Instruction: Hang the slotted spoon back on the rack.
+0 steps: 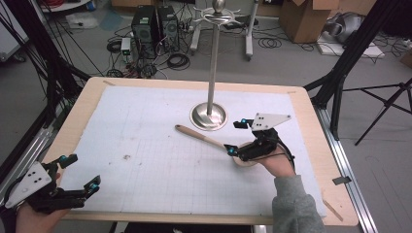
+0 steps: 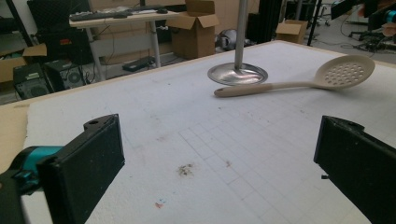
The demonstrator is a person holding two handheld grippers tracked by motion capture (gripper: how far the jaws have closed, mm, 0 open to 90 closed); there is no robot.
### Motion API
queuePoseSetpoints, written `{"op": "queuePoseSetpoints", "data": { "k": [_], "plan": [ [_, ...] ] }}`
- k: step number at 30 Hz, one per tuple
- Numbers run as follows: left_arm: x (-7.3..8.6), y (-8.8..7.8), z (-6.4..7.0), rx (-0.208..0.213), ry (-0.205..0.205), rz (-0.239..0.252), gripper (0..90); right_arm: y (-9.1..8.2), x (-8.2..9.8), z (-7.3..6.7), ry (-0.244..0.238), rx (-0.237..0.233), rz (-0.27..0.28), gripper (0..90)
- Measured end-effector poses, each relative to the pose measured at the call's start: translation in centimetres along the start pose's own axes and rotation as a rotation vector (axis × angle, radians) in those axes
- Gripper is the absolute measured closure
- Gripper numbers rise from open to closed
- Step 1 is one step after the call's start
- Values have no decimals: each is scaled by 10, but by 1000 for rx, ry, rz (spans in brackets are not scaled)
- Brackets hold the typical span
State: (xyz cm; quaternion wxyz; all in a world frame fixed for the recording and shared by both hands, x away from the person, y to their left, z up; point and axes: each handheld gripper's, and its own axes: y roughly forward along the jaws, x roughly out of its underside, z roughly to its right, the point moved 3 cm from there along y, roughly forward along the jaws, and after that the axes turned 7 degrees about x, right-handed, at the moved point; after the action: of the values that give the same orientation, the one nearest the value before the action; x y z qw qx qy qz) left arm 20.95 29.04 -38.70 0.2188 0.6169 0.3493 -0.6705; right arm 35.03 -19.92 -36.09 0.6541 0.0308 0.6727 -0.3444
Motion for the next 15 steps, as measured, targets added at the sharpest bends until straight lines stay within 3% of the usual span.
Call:
{"op": "queuePoseSetpoints", "data": {
  "k": [4, 15],
  "plan": [
    [1, 0, 0, 0, -1, -4, 19, 9, 2, 5, 21, -31, -15, 142],
    [3, -2, 0, -7, -9, -8, 19, 27, 8, 13, 7, -30, -90, 142]
  ]
}}
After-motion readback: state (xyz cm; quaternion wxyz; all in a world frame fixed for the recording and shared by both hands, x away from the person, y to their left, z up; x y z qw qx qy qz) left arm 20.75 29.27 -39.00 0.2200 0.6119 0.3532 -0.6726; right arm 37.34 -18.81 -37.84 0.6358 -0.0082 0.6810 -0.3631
